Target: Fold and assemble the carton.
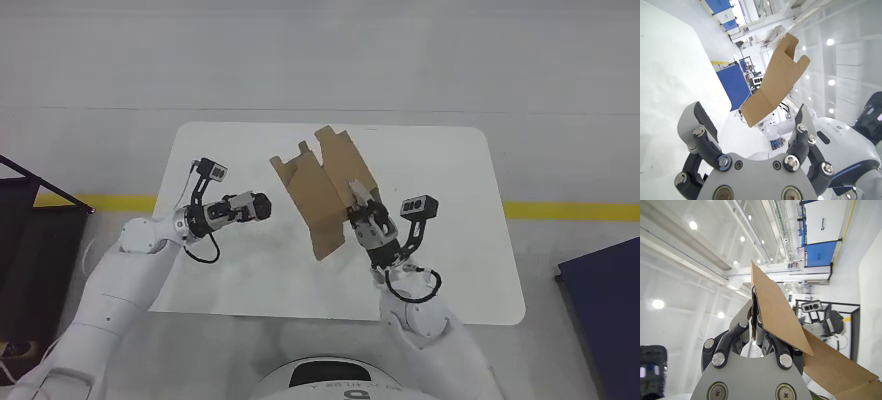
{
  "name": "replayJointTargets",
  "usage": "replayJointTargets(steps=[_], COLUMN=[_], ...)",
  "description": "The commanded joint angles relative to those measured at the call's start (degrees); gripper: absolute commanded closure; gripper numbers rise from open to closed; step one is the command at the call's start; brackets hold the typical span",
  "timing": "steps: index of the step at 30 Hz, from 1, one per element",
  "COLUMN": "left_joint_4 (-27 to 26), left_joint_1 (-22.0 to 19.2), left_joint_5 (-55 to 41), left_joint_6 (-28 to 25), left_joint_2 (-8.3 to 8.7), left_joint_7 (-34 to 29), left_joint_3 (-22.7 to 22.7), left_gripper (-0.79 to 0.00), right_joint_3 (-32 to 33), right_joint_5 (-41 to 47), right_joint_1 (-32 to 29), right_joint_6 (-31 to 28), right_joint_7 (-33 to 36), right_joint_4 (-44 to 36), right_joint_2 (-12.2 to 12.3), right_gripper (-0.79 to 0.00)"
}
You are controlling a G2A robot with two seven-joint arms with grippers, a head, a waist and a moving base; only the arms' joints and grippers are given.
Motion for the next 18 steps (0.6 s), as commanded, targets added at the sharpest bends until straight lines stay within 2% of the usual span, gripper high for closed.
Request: replayJointTargets(steps=[1,5,13,16,18], left_joint_4=[-0.9,-2.0,0.3,0.8,0.9], left_joint_1=[0.0,-0.6,-2.2,-2.2,-2.1], left_joint_5=[0.3,-0.1,0.9,0.9,0.8], left_joint_6=[-0.6,-2.1,-0.7,-0.9,-1.0], left_joint_2=[-0.26,-0.92,-1.72,-1.85,-1.93], left_joint_7=[0.6,2.0,6.5,6.2,6.1], left_joint_3=[0.6,1.6,1.7,1.5,1.4], left_gripper=[-0.785,-0.785,-0.785,-0.785,-0.785], right_joint_3=[-1.0,-2.8,-4.6,-4.9,-5.0], right_joint_5=[-6.5,-12.5,-14.8,-15.3,-16.1], right_joint_1=[0.1,0.7,1.6,2.1,2.4], right_joint_6=[3.6,8.7,11.8,12.4,13.0], right_joint_7=[-1.4,-2.3,-1.6,-1.4,-1.6], right_joint_4=[-1.2,-2.6,-4.2,-4.5,-4.5], right_joint_2=[-0.1,-0.2,-0.4,-0.4,-0.4], right_gripper=[0.000,0.000,0.000,-0.182,-0.351])
